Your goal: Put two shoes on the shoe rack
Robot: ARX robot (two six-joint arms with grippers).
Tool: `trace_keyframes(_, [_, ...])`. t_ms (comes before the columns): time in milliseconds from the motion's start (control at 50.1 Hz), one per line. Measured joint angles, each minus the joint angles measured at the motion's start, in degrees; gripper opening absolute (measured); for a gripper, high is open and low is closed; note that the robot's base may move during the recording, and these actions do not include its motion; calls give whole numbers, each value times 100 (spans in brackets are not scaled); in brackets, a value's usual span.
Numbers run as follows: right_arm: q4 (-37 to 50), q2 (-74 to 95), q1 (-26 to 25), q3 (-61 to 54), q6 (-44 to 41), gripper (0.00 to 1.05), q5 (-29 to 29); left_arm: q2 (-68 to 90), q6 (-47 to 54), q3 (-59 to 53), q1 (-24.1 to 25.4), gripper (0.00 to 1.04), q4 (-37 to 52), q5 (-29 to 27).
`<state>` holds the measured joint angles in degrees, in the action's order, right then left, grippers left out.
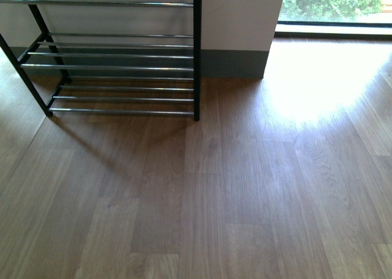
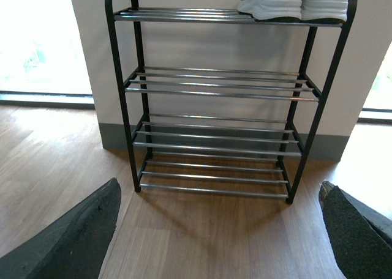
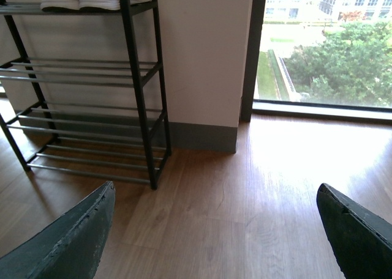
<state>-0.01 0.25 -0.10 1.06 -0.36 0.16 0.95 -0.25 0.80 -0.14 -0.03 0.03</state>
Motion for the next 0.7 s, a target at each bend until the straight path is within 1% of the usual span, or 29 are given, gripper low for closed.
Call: trace_keyframes(699, [0,0,0,0,0,95,-13,0,0,0,0,95,0,-2])
